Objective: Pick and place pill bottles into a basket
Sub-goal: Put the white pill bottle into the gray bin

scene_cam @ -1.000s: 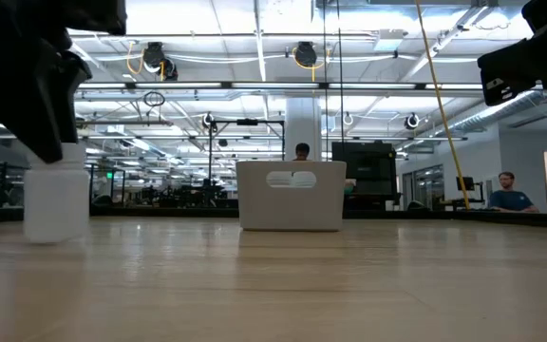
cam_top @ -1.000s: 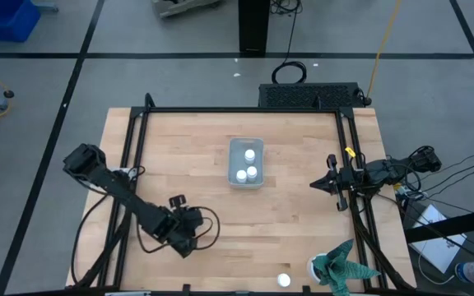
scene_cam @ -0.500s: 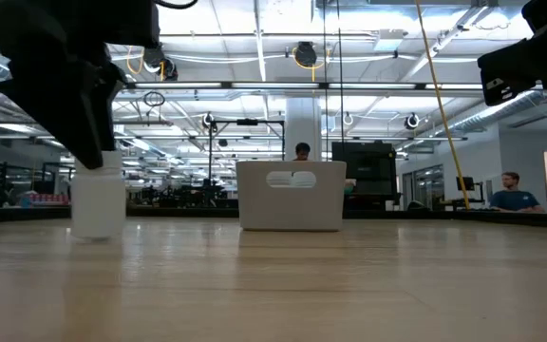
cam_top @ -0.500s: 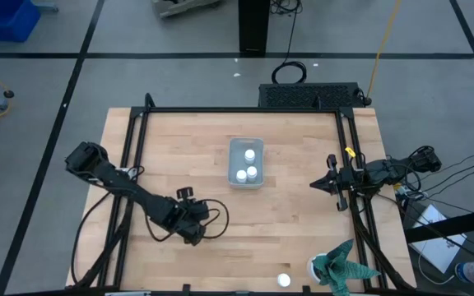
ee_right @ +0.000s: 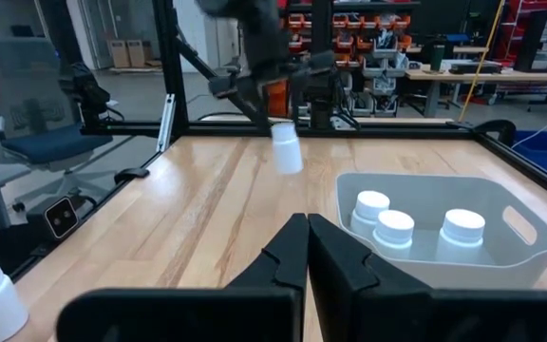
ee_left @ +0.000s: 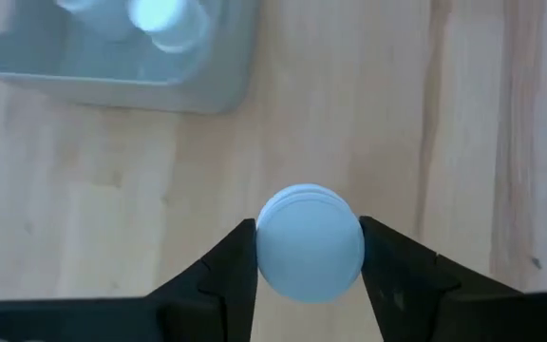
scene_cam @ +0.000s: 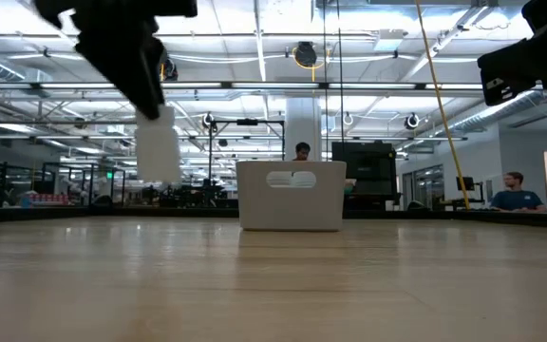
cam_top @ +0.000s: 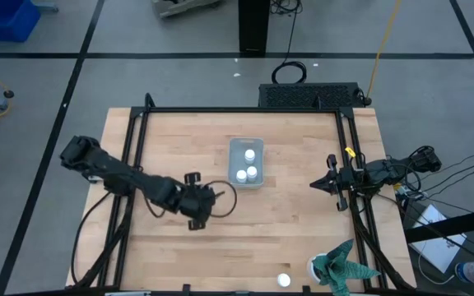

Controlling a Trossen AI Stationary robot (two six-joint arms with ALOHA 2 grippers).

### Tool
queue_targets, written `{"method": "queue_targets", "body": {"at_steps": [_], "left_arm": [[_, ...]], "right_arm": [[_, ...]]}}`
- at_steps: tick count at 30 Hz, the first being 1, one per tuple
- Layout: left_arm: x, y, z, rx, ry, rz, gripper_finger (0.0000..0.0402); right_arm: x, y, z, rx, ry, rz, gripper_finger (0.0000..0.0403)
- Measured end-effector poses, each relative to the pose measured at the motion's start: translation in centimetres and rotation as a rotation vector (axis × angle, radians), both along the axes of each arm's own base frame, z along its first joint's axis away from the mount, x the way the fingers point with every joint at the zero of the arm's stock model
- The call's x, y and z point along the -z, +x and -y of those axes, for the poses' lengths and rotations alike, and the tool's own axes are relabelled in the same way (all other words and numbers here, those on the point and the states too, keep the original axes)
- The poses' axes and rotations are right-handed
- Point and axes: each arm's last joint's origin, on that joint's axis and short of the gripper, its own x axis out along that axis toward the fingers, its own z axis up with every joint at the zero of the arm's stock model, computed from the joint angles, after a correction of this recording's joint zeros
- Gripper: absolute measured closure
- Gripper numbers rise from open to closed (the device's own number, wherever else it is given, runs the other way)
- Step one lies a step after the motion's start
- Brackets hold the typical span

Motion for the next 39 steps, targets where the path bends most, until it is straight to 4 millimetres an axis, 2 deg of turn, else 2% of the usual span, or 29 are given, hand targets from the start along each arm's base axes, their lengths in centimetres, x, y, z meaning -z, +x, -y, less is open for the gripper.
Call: {"method": "queue_targets", "body": {"at_steps": [7, 12, 20, 25, 32, 36, 39], "left_arm": [[-3.6, -0.5, -3.8, -0.035, 0.027, 0.127, 0.0226], [-5.1, -0.6, -6.8, -0.063, 0.055, 0.200, 0.0238], [-7.2, -0.4, -11.1, -0.061, 0.015, 0.280, 0.0228], [-9.9, -0.3, -13.2, -0.040, -0.002, 0.354, 0.0237], [-15.2, -0.7, -15.8, -0.059, 0.011, 0.435, 0.0232], [-16.6, 0.5, -17.3, -0.058, -0.011, 0.421, 0.0235], [-16.1, 2.1, -18.4, -0.060, -0.035, 0.364, 0.0238]], "right_arm": [[0.0, 0.0, 0.0, 0.000, 0.000, 0.000, 0.0399], [0.0, 0.0, 0.0, 0.000, 0.000, 0.000, 0.0399], [0.0, 0.0, 0.0, 0.000, 0.000, 0.000, 0.0399], [0.0, 0.0, 0.0, 0.000, 0.000, 0.000, 0.0399], [0.0, 0.0, 0.0, 0.000, 0.000, 0.000, 0.0399], [0.0, 0.0, 0.0, 0.000, 0.000, 0.000, 0.0399], [0.0, 0.0, 0.0, 0.000, 0.000, 0.000, 0.0399]]}}
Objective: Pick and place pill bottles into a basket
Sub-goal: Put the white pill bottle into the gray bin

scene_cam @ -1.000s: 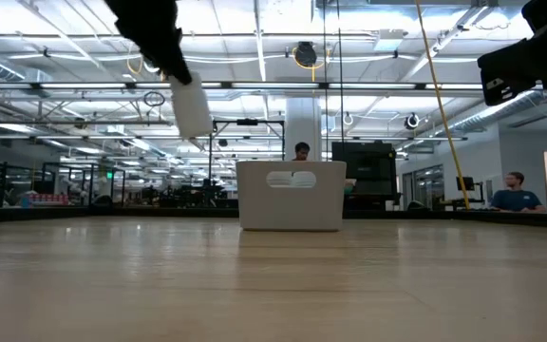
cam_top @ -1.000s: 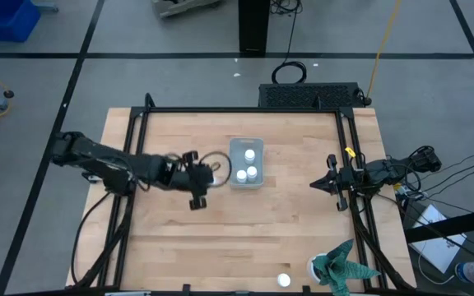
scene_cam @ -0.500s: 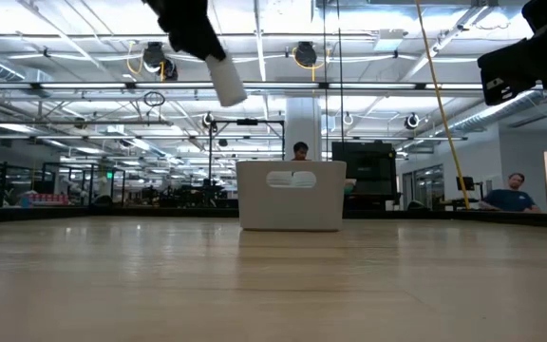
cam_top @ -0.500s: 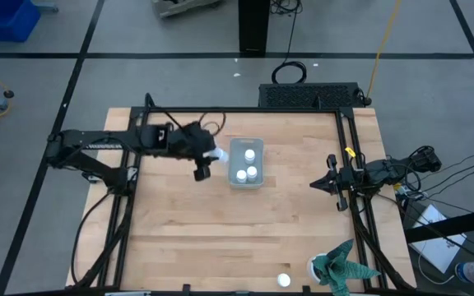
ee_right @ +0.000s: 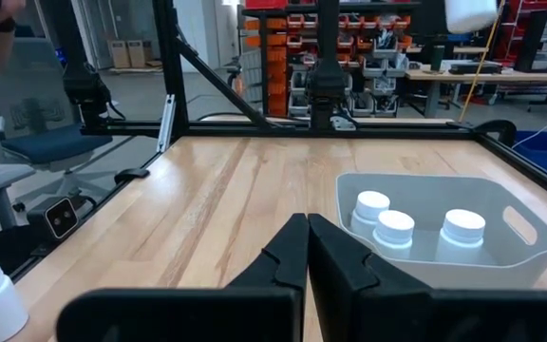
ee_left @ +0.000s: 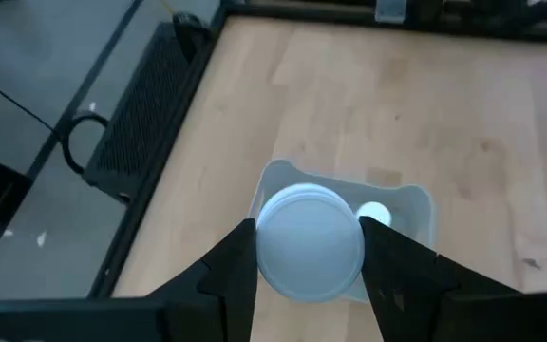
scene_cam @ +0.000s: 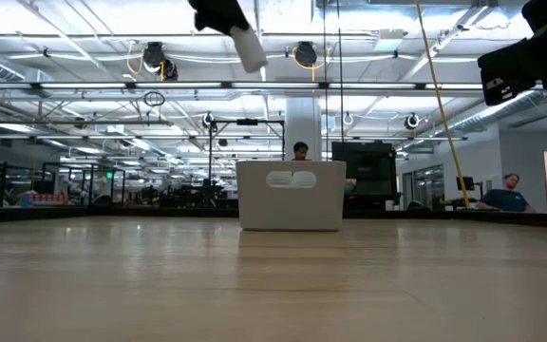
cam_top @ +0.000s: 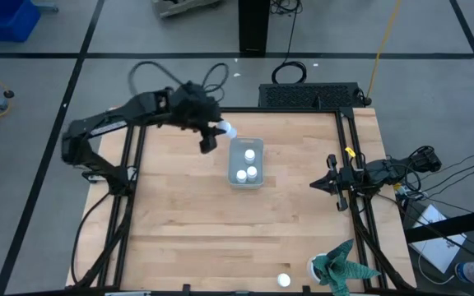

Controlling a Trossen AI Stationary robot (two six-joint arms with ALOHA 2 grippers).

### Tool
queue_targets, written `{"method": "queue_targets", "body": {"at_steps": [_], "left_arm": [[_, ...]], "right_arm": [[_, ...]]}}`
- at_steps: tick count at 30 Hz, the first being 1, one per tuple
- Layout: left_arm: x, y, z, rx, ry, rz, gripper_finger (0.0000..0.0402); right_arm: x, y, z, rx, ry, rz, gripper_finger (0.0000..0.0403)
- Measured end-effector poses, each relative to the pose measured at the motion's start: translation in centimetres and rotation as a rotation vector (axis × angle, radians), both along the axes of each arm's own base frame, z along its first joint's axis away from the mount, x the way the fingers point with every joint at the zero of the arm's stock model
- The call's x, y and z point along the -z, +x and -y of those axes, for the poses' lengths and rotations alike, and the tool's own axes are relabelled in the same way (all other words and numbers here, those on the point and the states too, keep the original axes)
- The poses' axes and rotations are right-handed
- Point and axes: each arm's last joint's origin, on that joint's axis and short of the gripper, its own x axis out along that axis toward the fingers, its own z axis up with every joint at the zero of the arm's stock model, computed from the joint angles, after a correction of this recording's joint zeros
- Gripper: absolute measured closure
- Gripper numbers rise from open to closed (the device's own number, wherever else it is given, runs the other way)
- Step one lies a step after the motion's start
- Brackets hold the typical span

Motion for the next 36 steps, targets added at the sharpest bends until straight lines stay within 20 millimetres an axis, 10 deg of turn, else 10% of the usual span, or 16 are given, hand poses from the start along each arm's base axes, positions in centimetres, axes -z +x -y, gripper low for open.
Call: {"method": "queue_targets", "body": {"at_steps": [18, 36], "left_arm": [[10.2, 7.7, -3.2, 0.065, -0.124, -0.317, 0.0228], [11.7, 7.9, -3.9, 0.044, -0.158, -0.380, 0.0237]], "right_arm": [[0.0, 0.0, 0.0, 0.000, 0.000, 0.000, 0.0399], [0.0, 0.0, 0.0, 0.001, 0.000, 0.000, 0.0399]]}}
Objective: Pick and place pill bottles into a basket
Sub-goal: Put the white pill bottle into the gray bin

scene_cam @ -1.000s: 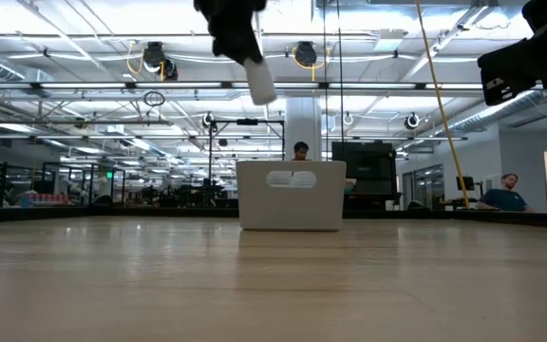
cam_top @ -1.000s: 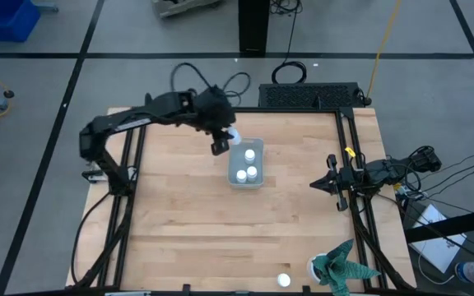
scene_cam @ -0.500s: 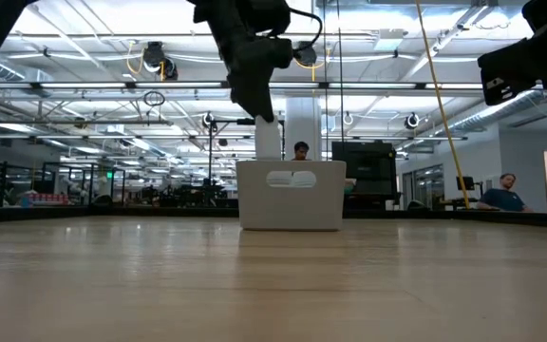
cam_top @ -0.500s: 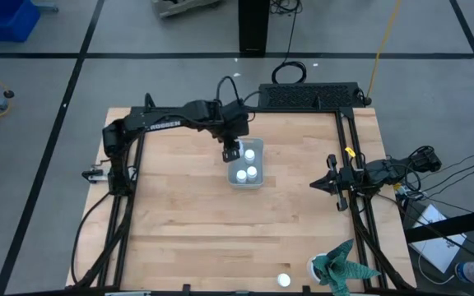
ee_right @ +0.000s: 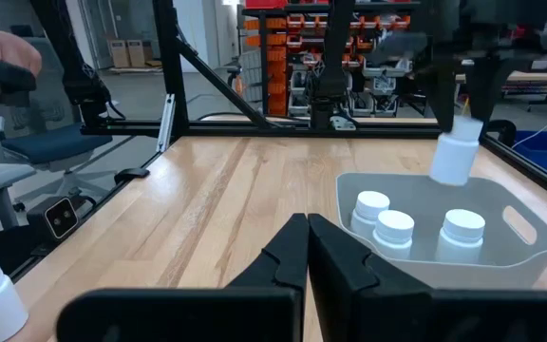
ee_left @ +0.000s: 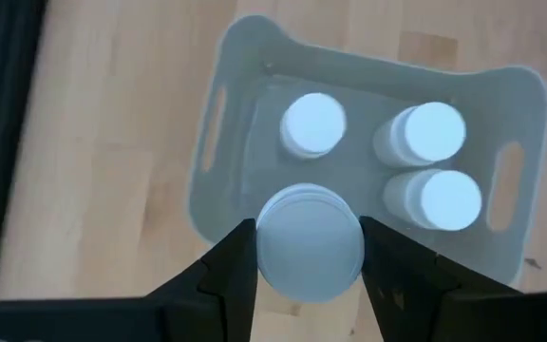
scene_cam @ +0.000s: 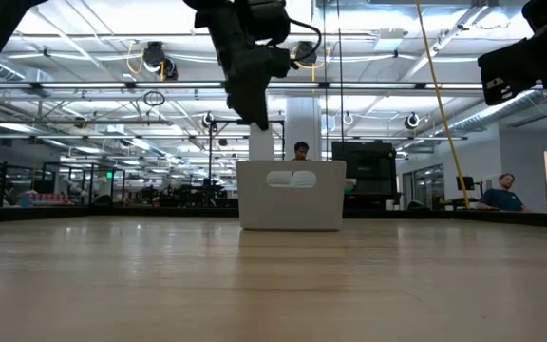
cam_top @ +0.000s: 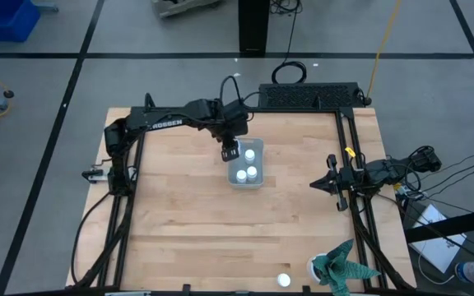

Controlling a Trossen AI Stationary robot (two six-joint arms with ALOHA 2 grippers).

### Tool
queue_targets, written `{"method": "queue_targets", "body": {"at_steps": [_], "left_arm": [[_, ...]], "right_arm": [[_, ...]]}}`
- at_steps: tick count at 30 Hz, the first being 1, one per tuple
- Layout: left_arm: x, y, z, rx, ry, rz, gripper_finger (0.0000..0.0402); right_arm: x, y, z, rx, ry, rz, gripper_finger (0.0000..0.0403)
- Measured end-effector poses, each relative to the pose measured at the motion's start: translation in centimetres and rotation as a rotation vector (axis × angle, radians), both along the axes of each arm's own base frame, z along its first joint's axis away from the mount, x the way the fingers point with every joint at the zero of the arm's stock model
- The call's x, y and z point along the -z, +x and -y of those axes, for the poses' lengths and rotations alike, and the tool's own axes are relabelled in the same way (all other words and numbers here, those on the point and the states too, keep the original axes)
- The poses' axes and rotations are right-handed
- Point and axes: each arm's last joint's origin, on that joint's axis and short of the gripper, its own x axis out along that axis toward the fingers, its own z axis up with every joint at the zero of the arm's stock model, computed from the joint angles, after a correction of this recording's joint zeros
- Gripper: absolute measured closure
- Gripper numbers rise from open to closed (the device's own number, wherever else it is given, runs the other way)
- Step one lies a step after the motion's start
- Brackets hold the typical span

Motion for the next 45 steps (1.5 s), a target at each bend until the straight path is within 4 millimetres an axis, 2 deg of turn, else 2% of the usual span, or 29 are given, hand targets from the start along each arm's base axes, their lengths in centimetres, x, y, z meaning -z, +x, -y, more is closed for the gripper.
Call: {"method": "queue_targets", "body": {"at_steps": [6, 14, 20, 29, 45], "left_arm": [[0.3, 0.5, 0.0, 0.024, -0.019, 0.042, 0.0231], [3.6, 0.1, -0.9, 0.014, -0.039, 0.009, 0.0237], [5.1, 0.1, -1.2, 0.021, -0.031, 0.042, 0.0226], [7.4, -0.6, -2.2, -0.009, -0.006, 0.042, 0.0231], [8.4, -0.3, -2.6, -0.006, -0.003, 0.081, 0.0218]], "right_arm": [[0.0, 0.0, 0.0, 0.000, 0.000, 0.000, 0.0399], [0.0, 0.0, 0.0, 0.000, 0.000, 0.000, 0.0399], [0.0, 0.0, 0.0, 0.000, 0.000, 0.000, 0.0399], [0.0, 0.0, 0.0, 0.000, 0.000, 0.000, 0.0399], [0.0, 0.0, 0.0, 0.000, 0.000, 0.000, 0.0399]]}}
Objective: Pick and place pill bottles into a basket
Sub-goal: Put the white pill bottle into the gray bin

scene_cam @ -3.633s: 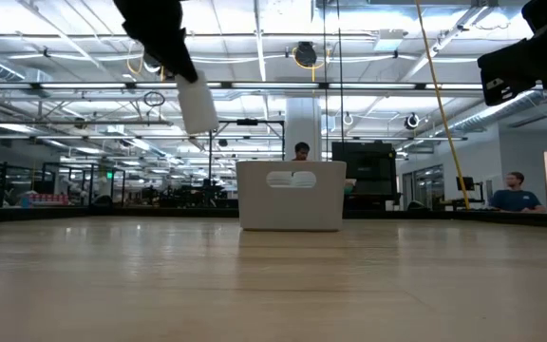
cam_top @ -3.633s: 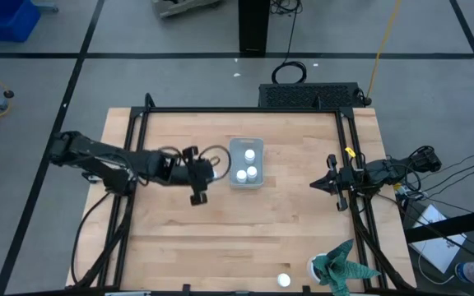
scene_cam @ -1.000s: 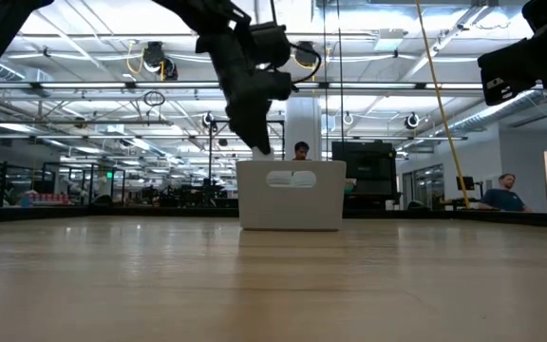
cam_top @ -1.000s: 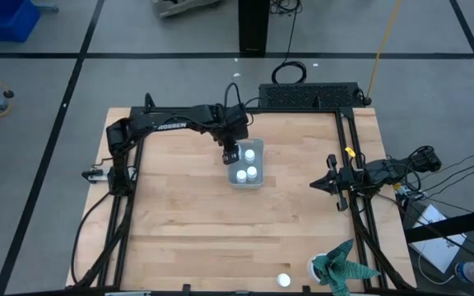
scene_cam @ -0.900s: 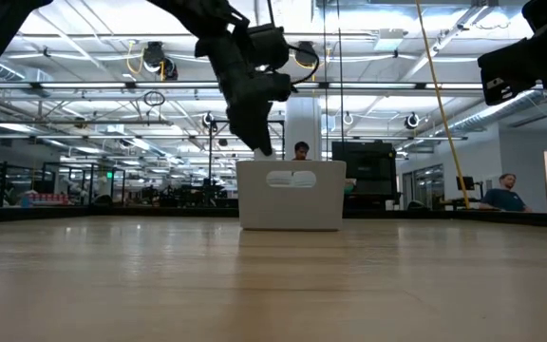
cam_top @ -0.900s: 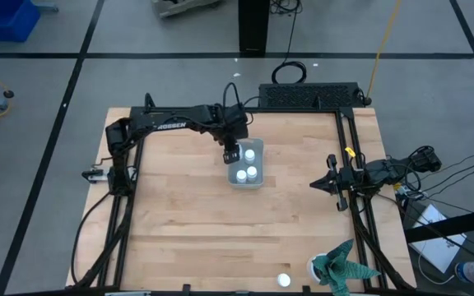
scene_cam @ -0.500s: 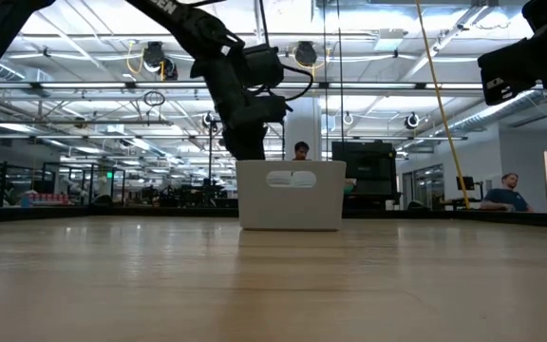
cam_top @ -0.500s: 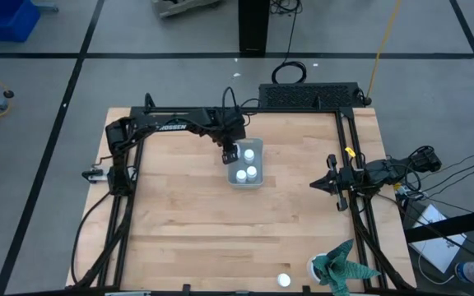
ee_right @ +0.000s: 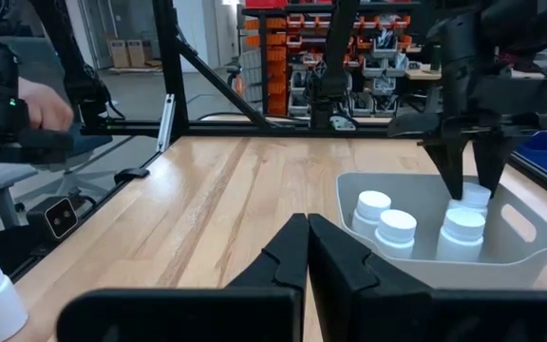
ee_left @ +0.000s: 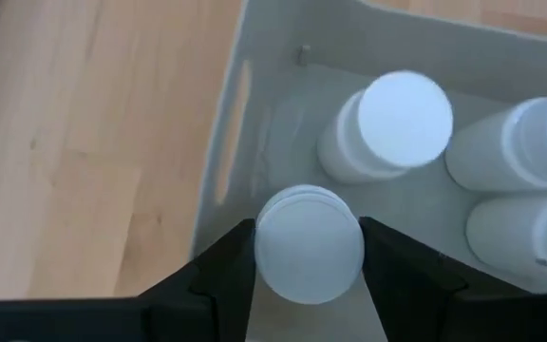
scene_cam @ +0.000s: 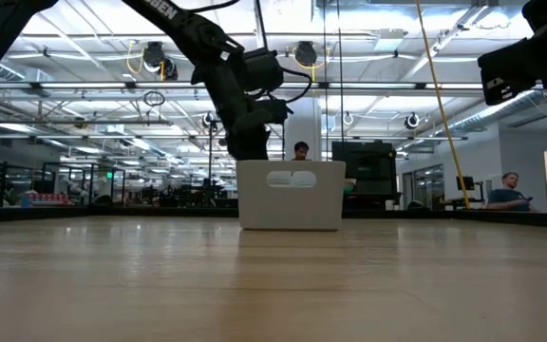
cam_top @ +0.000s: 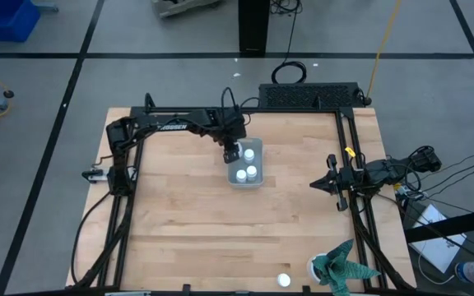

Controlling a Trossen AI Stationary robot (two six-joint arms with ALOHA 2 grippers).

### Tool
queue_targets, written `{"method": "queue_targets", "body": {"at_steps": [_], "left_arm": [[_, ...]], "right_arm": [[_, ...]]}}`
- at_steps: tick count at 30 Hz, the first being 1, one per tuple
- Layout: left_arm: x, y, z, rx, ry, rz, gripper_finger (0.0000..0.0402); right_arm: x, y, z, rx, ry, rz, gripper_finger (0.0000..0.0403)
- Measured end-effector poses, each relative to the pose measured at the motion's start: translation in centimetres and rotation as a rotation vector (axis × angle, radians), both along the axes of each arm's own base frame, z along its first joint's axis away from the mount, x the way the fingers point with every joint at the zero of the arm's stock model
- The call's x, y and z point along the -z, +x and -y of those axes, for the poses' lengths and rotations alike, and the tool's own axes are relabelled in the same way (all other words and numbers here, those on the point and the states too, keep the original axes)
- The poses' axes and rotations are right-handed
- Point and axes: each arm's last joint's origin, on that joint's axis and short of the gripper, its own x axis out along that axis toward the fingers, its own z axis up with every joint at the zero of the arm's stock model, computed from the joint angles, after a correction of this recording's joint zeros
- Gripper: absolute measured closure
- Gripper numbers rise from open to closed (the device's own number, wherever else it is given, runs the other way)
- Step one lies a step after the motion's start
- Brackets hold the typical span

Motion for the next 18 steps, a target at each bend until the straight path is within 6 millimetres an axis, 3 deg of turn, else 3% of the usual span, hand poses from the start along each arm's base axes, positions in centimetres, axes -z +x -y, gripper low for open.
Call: {"method": "queue_targets", "body": {"at_steps": [5, 10, 18], "left_arm": [[1.2, 0.6, 0.5, 0.011, 0.013, -0.027, 0.0198], [1.2, 1.0, 0.7, 0.005, 0.053, -0.011, 0.0193], [-1.4, -0.3, 1.1, -0.015, 0.067, -0.019, 0.0193]], "right_arm": [[0.0, 0.0, 0.0, 0.000, 0.000, 0.000, 0.0399], [0.0, 0.0, 0.0, 0.000, 0.000, 0.000, 0.0399], [0.0, 0.0, 0.0, 0.000, 0.000, 0.000, 0.0399]]}}
